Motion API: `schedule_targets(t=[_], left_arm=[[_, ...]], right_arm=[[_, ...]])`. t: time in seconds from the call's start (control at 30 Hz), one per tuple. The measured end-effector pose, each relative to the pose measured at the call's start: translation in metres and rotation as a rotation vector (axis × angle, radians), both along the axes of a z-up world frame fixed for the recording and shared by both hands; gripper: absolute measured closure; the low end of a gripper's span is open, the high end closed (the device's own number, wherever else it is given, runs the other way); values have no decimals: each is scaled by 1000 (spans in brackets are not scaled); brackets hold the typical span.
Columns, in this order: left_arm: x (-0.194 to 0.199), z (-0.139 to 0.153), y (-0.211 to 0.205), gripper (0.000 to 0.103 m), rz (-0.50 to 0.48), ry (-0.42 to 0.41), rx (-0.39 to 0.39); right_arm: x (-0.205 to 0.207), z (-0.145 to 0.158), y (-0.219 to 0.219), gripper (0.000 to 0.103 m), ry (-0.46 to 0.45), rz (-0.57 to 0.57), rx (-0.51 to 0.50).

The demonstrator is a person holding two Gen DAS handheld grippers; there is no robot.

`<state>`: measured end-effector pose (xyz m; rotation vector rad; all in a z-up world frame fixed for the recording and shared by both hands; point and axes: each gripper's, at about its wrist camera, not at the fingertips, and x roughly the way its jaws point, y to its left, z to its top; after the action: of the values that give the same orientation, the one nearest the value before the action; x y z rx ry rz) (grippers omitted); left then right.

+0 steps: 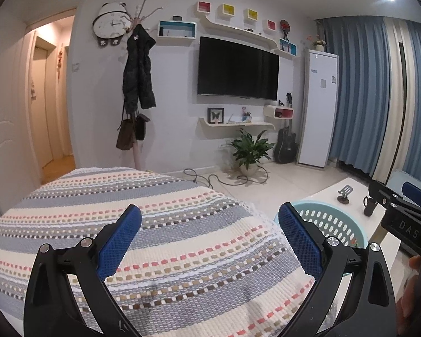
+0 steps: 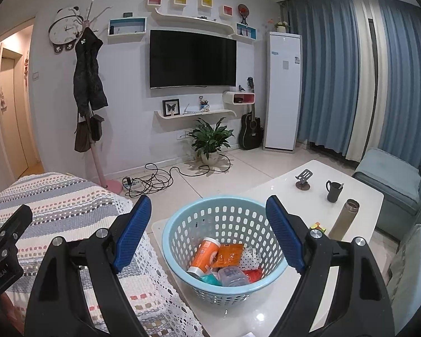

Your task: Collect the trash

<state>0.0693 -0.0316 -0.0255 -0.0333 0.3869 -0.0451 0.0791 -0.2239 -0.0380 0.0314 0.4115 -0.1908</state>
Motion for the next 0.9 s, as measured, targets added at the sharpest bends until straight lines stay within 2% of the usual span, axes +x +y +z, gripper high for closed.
schedule_targets(t=[0.3,0.43,0.57,0.9], left_arm=[[2,0,2,8,0,8,-5],[2,0,4,8,-29,11,-35],[1,0,2,8,-29,9,-31],[1,0,0,8,-31,12,-29]], right_arm=[[1,-4,1,22,19,2,0],[1,-4,1,21,22,0,1],[1,-6,1,17,25,-2,2],[2,-10,0,16,39,3,6]])
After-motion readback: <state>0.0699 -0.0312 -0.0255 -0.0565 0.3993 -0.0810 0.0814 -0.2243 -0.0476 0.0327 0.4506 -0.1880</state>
